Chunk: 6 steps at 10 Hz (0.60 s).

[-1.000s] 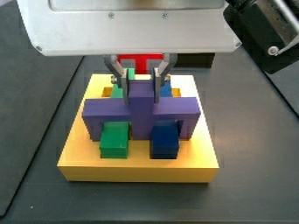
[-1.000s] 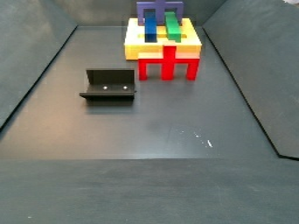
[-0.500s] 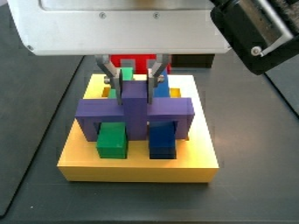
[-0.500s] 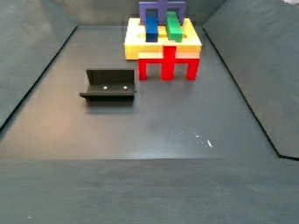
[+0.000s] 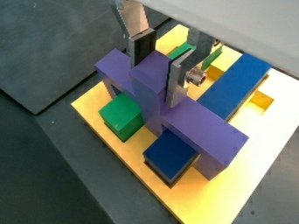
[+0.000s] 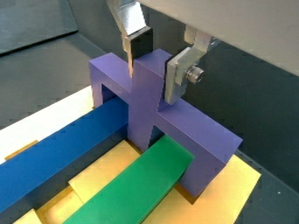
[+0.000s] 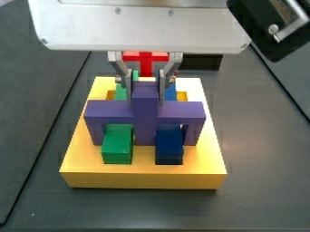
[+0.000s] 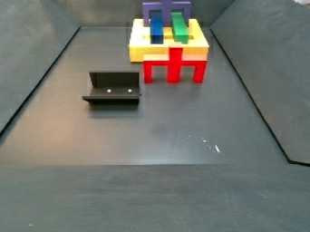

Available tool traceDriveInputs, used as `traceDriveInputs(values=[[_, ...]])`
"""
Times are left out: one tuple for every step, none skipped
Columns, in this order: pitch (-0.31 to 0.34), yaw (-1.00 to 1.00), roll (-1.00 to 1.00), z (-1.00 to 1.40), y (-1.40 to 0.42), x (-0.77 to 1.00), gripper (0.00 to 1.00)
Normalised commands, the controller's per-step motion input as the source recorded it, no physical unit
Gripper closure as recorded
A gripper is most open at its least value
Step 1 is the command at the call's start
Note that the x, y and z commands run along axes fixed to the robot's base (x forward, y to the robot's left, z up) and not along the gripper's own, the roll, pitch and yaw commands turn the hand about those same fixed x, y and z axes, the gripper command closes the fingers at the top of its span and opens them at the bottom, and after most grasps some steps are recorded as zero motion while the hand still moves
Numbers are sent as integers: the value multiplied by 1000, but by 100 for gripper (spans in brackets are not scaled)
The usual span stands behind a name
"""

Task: Pick up the purple object. Move up. Move to above the board. Insert the purple object.
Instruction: Insert the purple object.

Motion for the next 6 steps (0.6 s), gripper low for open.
traceDriveInputs(values=[[47, -74, -284, -206, 91, -140, 100], [0, -89, -273, -240, 46, -169, 100], [0, -29, -256, -271, 77, -100, 100], [0, 0, -157, -297, 57, 0, 100], [0, 0, -149, -537, 100, 220, 100], [0, 0, -136, -686, 111, 323, 100]])
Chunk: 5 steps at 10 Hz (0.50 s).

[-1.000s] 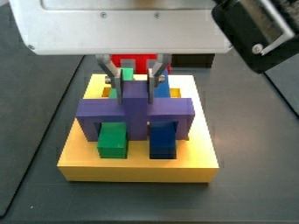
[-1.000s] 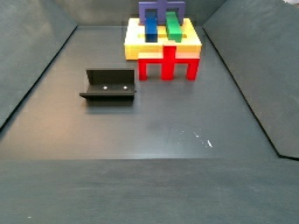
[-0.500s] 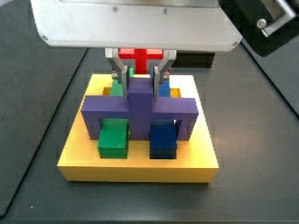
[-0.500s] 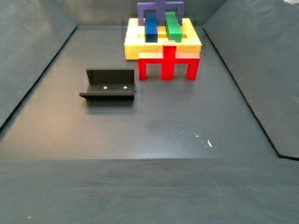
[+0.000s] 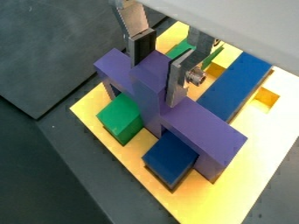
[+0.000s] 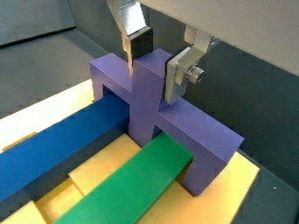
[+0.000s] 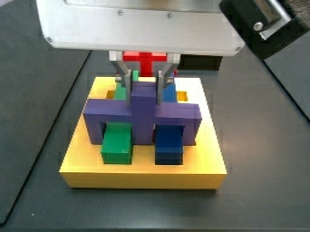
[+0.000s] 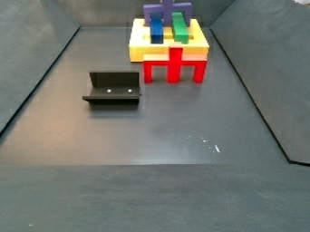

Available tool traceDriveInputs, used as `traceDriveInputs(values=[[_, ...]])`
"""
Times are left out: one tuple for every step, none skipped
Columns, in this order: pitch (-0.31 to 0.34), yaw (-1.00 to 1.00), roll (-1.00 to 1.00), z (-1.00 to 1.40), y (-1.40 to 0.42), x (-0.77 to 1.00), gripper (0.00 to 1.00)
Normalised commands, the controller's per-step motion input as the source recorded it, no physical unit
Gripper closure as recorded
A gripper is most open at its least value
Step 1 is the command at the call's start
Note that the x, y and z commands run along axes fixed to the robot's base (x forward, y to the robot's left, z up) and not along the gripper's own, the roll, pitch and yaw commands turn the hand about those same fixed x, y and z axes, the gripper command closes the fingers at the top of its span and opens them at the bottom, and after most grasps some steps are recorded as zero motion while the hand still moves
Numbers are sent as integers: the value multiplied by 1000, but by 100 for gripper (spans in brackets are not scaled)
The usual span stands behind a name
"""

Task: Pick up the purple object. Move up. Move to above the board. Insert the purple object.
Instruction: Insert the purple object.

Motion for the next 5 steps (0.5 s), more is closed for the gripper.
traceDriveInputs(values=[[0, 0, -79, -791, 86, 380, 100], [-17, 0, -126, -714, 97, 406, 100], [-94, 0, -137, -609, 3, 126, 100], [-101, 0, -99, -457, 3, 0, 100], [0, 0, 0, 0, 0, 0, 100]])
